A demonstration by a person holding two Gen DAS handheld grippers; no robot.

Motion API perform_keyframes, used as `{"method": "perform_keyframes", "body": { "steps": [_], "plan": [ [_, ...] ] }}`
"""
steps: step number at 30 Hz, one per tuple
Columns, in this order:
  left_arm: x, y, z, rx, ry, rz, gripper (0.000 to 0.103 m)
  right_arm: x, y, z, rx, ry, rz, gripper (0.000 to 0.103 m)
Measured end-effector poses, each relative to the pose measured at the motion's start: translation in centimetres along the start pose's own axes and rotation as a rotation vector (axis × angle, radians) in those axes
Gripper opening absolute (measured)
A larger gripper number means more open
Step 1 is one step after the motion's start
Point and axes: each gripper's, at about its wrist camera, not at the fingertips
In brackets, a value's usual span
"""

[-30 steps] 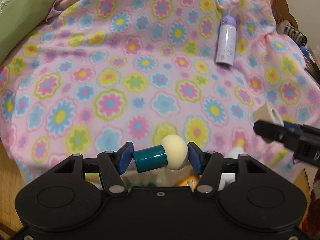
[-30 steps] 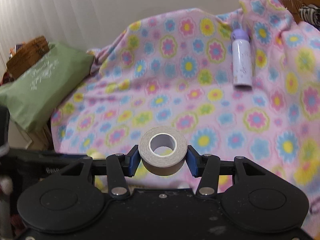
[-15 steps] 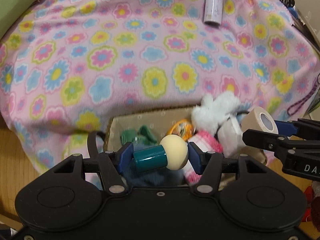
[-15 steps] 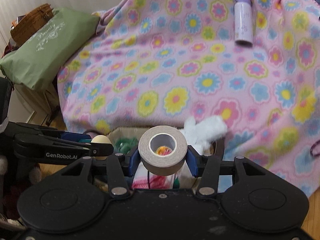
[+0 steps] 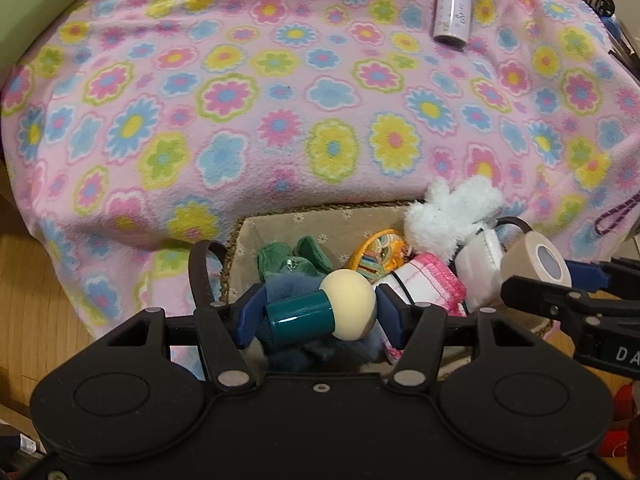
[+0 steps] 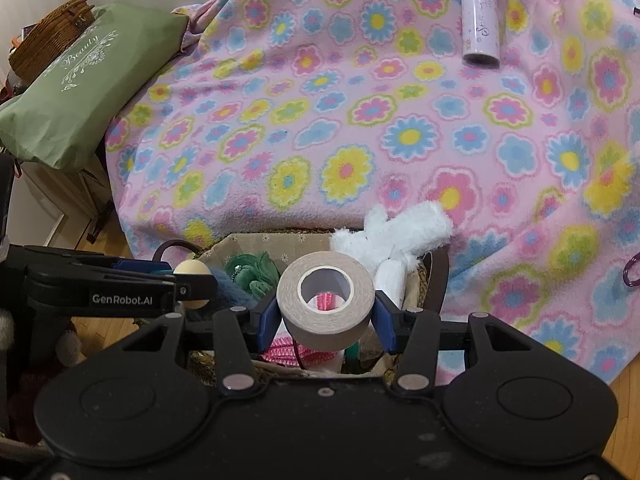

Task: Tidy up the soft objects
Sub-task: 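Open both grippers to drop the sponge and tape roll into the basket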

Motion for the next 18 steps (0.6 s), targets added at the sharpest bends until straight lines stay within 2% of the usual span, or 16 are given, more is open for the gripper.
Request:
{"method": "perform_keyframes", "body": {
  "steps": [14,16,18],
  "plan": [
    [-0.08,-0.22,-0.02,0.02,-0.018,0.029,0.057,-0.15,-0.3,-0.26,0.019,0.0,-0.009,0.05],
    [-0.13,-0.24,-0.01,0.025,-0.021,0.029,0.067,-0.08,-0.3,-0.26,0.022,0.002,-0.011,0.05],
    [-0.08,-0.27,-0.01,0.029,-0.02,0.03,0.067,-0.08,-0.36,-0.24,0.025,0.004,-0.01,0.05]
  ]
}}
Point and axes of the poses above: each gripper's, at about its wrist camera, not at the fingertips, and y roughly the way its jaws point, x to its right, z to its top, and after that the axes turned 2 degrees about -y, right-handed
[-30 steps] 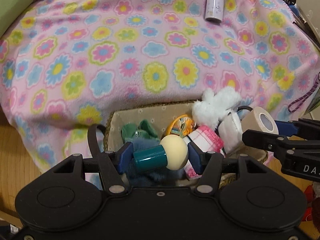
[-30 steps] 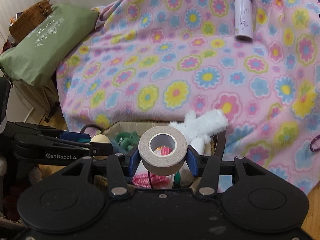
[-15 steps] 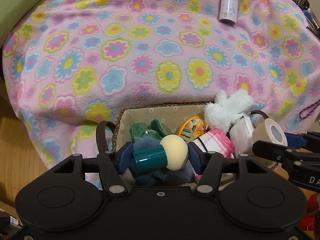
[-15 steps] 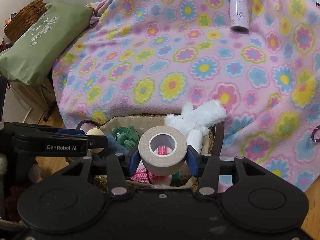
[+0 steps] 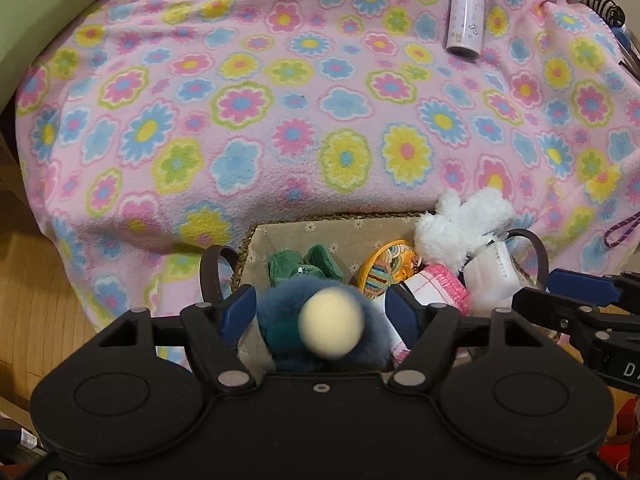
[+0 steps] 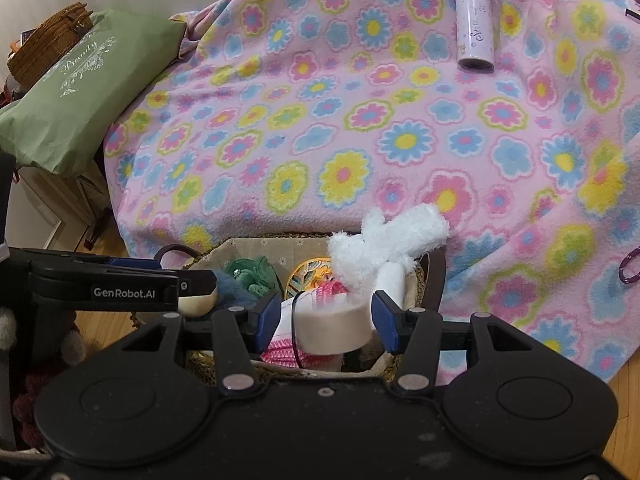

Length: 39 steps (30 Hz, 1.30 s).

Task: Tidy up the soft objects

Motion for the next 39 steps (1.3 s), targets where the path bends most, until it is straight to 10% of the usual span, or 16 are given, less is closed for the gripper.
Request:
{"method": "perform_keyframes", "body": {
  "steps": [29,39],
  "plan": [
    [1.4,-3.5,-2.6,0.144,-0.022,0.049,0.077,0.1,-4.3,-1.6,0.162,0.013,-0.089,0.092],
    [2.2,-5.2,-3.9,0.21,-0.014,0.089,0.097,0.4,-5.1,-2.4,0.16,0.071,-0.146,0.103]
  ]
}}
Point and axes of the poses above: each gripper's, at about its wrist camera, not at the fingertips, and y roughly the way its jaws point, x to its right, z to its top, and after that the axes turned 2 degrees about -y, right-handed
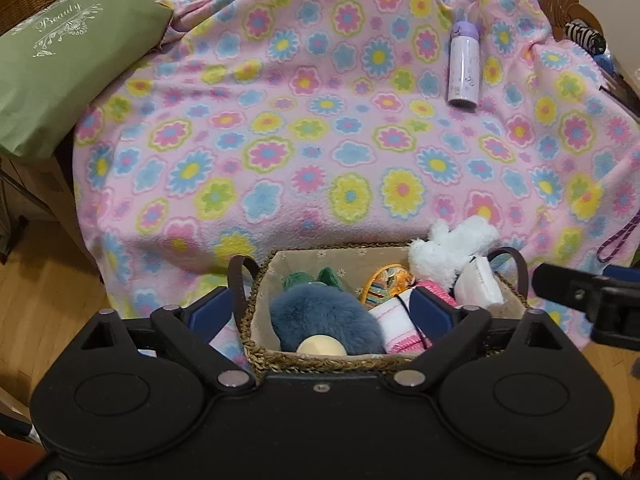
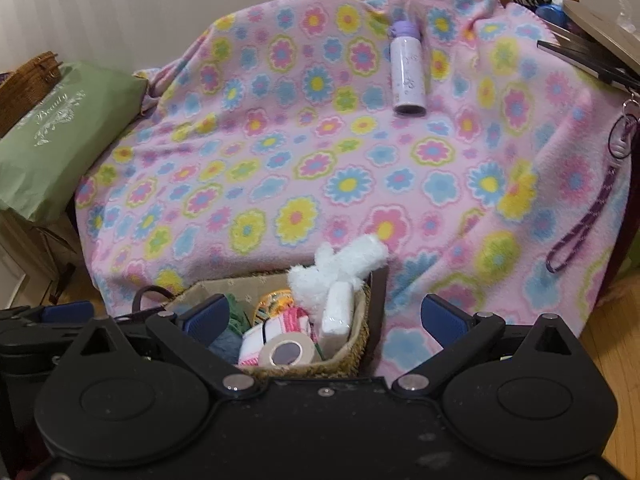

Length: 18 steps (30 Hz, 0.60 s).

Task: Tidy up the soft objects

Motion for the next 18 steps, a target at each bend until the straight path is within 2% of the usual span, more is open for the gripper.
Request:
{"method": "perform_keyframes", "body": {
  "steps": [18],
  "plan": [
    [0.06,-0.79,-0.58,0.018,-0.034,-0.002,0.099,0.07,-0.48,-0.37,-0.02,0.005,-0.004,0.103]
  ]
}}
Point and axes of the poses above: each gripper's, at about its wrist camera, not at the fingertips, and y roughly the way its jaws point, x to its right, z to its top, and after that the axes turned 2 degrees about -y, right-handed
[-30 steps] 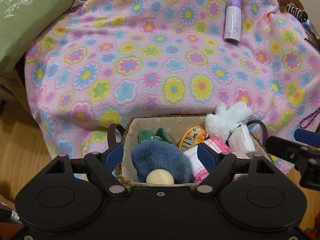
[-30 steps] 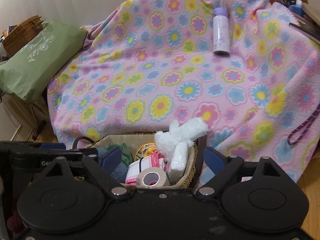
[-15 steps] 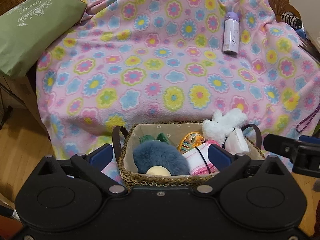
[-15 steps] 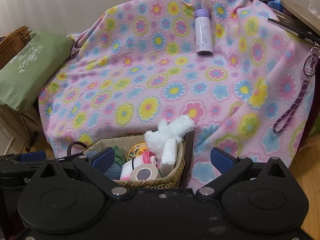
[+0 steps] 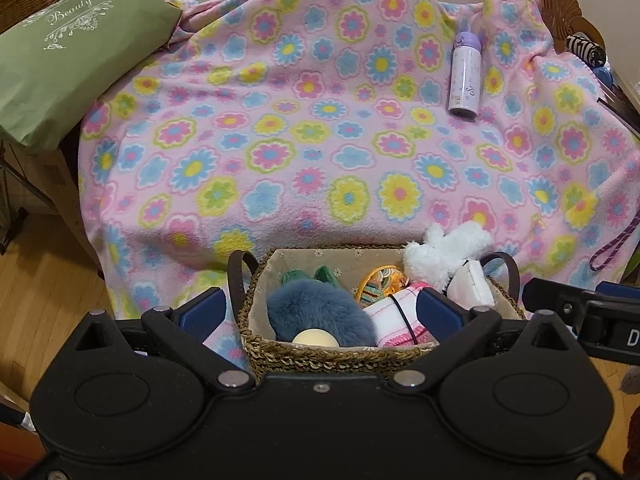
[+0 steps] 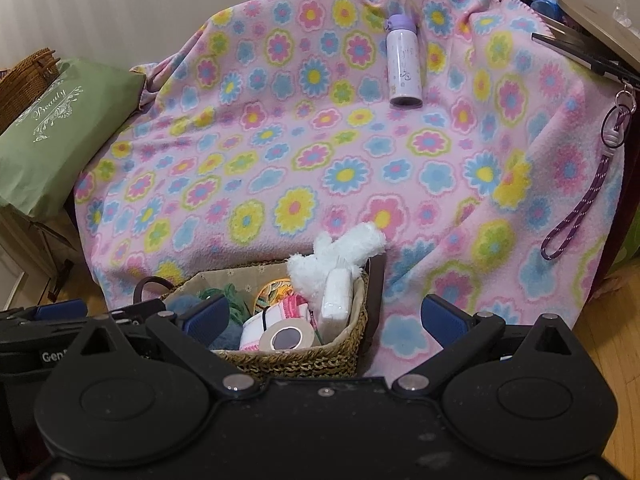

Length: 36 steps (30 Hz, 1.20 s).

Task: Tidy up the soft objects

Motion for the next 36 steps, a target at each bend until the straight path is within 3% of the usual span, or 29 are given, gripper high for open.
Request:
{"method": "perform_keyframes", "body": {
  "steps": [36],
  "plan": [
    [-0.03,0.27,-0.17,-0.036,0.004,0.002,0.098,0.37,0.36,-0.1,-0.027,0.003,0.021,0.103]
  ]
}}
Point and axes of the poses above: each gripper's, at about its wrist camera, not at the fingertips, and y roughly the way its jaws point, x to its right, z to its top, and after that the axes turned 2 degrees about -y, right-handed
